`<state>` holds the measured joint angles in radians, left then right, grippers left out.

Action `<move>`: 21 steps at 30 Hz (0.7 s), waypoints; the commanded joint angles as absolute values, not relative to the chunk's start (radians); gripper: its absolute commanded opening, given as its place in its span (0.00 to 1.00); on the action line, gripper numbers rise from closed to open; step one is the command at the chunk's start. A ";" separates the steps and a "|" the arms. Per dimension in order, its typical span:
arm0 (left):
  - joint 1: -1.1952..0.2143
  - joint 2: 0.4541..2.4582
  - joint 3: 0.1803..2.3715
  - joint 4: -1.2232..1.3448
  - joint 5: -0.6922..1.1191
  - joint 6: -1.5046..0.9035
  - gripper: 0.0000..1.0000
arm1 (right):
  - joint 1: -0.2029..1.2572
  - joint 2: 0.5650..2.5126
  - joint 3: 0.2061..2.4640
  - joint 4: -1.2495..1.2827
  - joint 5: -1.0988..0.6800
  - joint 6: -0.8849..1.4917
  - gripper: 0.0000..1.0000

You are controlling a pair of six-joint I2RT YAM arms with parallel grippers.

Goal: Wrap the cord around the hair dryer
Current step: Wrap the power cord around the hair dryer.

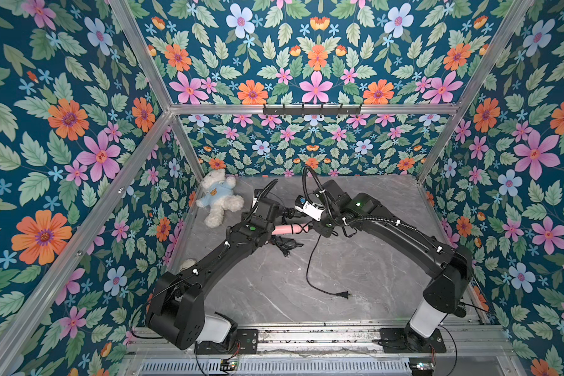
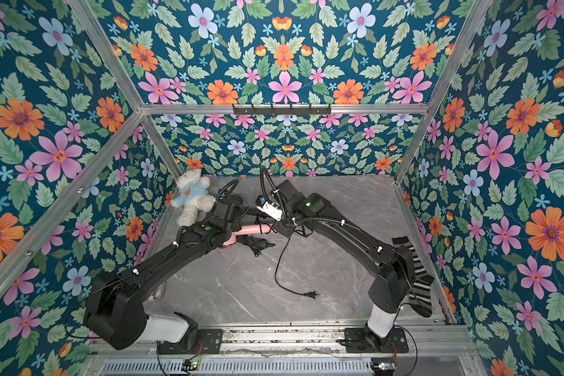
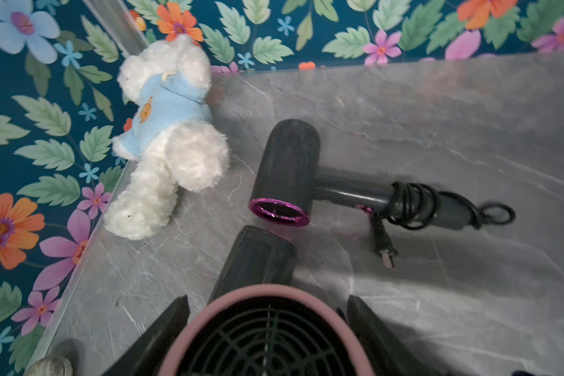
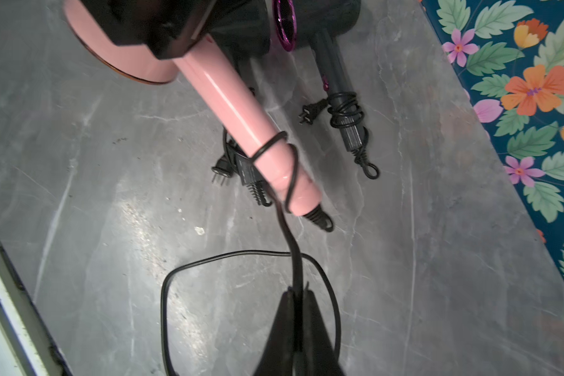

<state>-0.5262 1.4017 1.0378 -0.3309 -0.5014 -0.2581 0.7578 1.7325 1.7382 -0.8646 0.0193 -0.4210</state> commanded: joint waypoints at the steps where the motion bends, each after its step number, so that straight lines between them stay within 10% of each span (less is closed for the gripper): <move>1: -0.526 1.389 1.058 -0.487 -0.339 -0.035 0.00 | 0.724 1.725 1.759 -0.907 0.030 -0.560 0.00; 21: -0.523 1.248 0.960 -0.272 0.438 -0.029 0.00 | 0.535 1.798 1.625 -0.635 -0.453 -0.424 0.00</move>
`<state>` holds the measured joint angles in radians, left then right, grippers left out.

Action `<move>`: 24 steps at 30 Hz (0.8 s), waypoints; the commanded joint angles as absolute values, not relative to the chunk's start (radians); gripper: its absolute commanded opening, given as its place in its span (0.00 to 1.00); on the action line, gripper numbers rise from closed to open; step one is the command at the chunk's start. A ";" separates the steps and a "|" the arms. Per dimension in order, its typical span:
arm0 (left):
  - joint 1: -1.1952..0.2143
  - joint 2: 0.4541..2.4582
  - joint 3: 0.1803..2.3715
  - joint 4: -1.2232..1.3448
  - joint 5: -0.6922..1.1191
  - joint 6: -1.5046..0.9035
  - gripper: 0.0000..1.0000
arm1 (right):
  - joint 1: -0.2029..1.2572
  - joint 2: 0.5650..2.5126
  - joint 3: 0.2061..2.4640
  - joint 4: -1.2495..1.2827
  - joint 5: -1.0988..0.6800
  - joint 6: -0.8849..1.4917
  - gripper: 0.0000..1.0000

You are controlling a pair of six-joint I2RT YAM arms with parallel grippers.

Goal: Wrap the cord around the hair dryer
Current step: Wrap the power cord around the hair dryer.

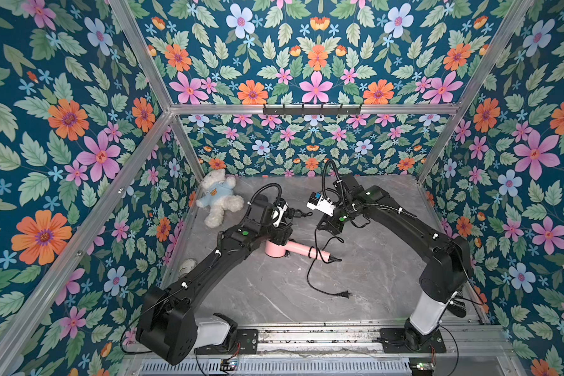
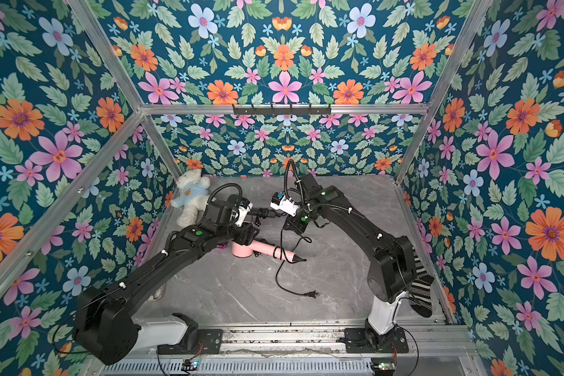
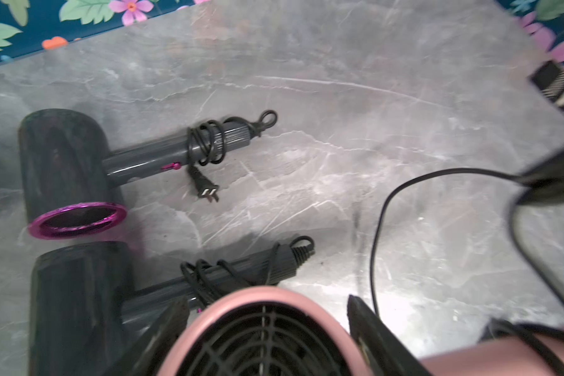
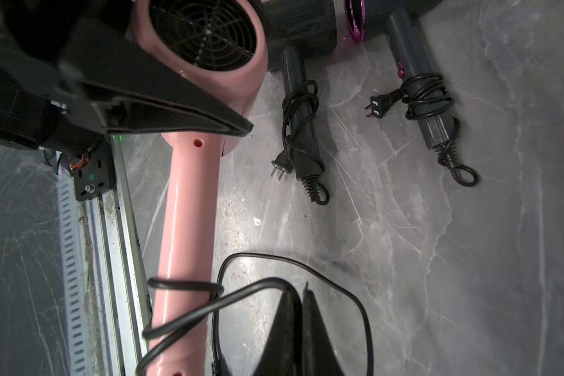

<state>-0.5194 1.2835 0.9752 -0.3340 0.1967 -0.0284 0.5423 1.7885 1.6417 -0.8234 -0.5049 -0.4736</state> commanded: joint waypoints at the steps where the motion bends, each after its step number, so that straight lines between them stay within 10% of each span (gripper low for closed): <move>1: -0.523 1.232 0.953 -0.244 0.435 -0.049 0.00 | 0.535 1.794 1.605 -0.615 -0.433 -0.408 0.00; 8: -0.497 1.148 0.962 -0.116 0.339 -0.217 0.00 | 0.516 1.712 1.408 -0.452 -0.450 -0.291 0.00; 12: -0.497 1.141 0.971 -0.110 0.301 -0.256 0.00 | 0.504 1.693 1.416 -0.483 -0.438 -0.245 0.42; 24: -0.464 1.139 0.998 -0.169 0.270 -0.361 0.00 | 0.276 1.470 1.353 -0.548 -0.433 -0.011 0.82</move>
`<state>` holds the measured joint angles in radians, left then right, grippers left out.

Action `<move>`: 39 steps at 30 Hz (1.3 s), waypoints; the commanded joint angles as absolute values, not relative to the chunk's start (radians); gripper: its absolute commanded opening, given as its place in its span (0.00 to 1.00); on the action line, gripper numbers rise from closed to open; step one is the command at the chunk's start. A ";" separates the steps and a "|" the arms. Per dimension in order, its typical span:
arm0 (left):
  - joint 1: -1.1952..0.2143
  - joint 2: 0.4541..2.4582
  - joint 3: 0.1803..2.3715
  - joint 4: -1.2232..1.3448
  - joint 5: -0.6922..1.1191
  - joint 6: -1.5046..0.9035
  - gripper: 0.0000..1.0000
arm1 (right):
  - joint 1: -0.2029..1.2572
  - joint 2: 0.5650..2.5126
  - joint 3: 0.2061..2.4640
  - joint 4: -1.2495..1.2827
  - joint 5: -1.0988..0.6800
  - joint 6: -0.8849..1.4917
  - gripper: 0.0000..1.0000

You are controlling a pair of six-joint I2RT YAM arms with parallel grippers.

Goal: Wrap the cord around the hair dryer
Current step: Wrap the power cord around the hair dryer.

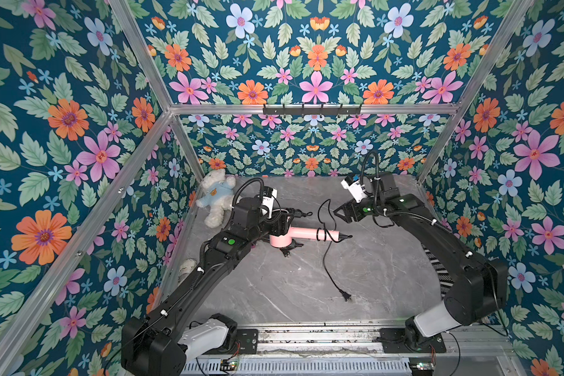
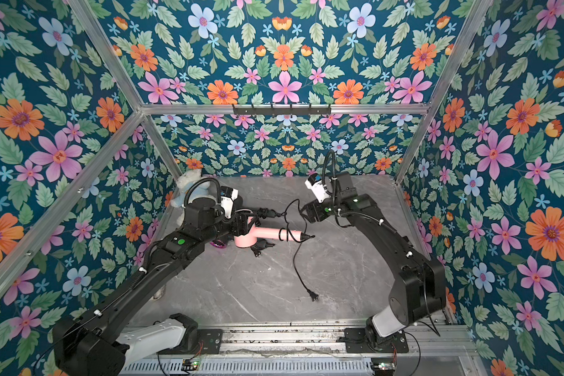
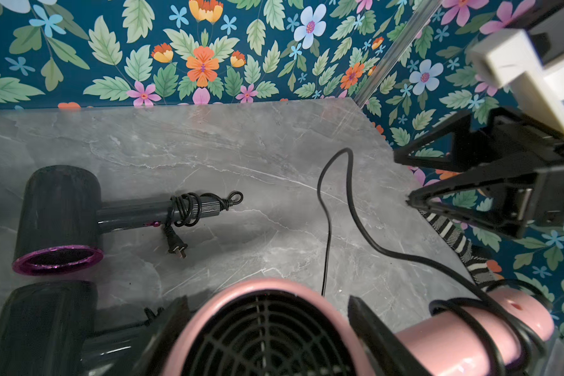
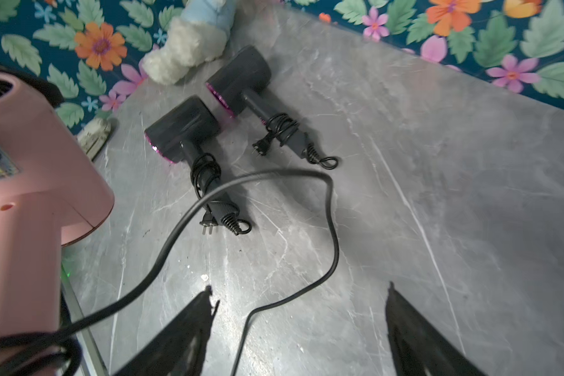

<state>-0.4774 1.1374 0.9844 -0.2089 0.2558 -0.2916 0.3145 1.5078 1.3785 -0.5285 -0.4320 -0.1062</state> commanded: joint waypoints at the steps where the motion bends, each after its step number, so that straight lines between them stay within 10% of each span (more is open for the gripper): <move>1: -0.458 1.140 1.002 -0.168 0.275 -0.376 0.00 | 0.250 1.455 1.334 -0.553 -0.424 0.012 0.82; 20: -0.449 1.186 1.154 -0.195 0.351 -0.500 0.00 | 0.328 1.476 0.756 0.198 -0.645 0.340 0.68; 39: -0.450 1.227 1.373 -0.462 0.354 -0.436 0.00 | 0.494 1.839 0.859 0.517 -0.472 0.424 0.53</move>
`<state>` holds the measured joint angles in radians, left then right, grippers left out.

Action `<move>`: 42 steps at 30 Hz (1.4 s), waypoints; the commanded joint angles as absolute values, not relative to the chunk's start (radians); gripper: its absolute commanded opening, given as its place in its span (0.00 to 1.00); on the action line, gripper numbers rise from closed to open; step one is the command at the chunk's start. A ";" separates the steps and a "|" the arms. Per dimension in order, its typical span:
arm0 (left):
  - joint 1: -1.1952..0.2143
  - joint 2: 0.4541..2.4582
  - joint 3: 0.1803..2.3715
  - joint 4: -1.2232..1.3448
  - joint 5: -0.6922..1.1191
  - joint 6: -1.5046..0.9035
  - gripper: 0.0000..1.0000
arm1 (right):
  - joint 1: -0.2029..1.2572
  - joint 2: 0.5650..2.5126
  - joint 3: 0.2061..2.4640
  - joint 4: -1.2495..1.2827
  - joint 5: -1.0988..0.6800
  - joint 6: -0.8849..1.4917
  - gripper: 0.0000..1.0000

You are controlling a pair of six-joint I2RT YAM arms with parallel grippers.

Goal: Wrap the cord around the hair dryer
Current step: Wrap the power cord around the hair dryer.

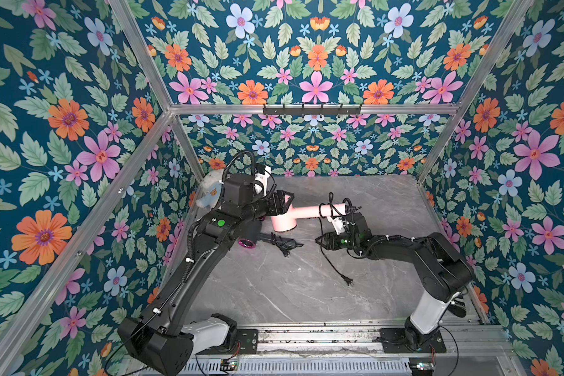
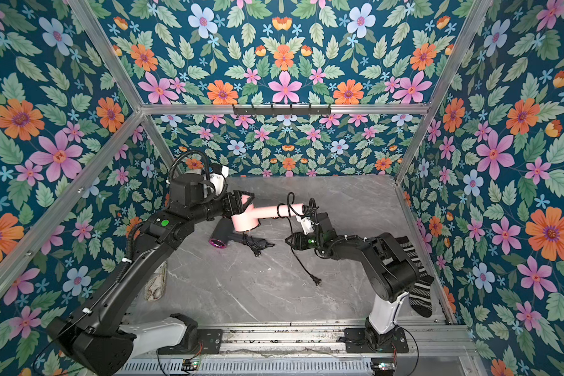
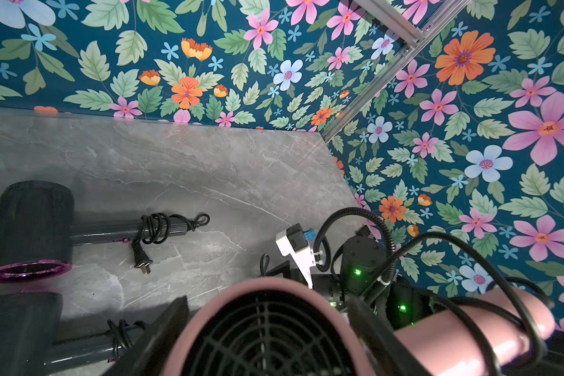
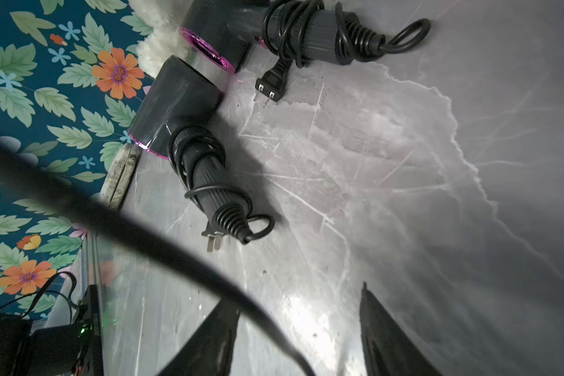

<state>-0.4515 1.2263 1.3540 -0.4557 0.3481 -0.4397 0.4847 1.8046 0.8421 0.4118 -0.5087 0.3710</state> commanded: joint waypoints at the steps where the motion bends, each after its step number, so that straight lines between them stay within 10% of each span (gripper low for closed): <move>1: -0.449 1.227 1.377 -0.467 0.346 -0.436 0.00 | 0.499 1.847 0.861 0.532 -0.473 0.433 0.45; 5: -0.449 1.211 1.376 -0.472 0.285 -0.451 0.00 | 0.507 1.801 0.835 0.486 -0.452 0.416 0.00; 21: -0.445 1.142 1.142 -0.198 -0.558 -0.584 0.00 | 0.710 1.415 1.096 -0.779 -0.430 -0.050 0.00; 42: -0.445 1.423 1.106 -0.258 -0.551 -0.382 0.00 | 0.762 1.622 2.189 -1.348 -0.227 -0.408 0.00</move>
<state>-0.4473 1.4155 1.1004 -0.2264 -0.5240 -0.4324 0.7589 1.5875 2.0991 -1.2591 -0.2241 -0.3325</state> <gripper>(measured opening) 0.753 0.075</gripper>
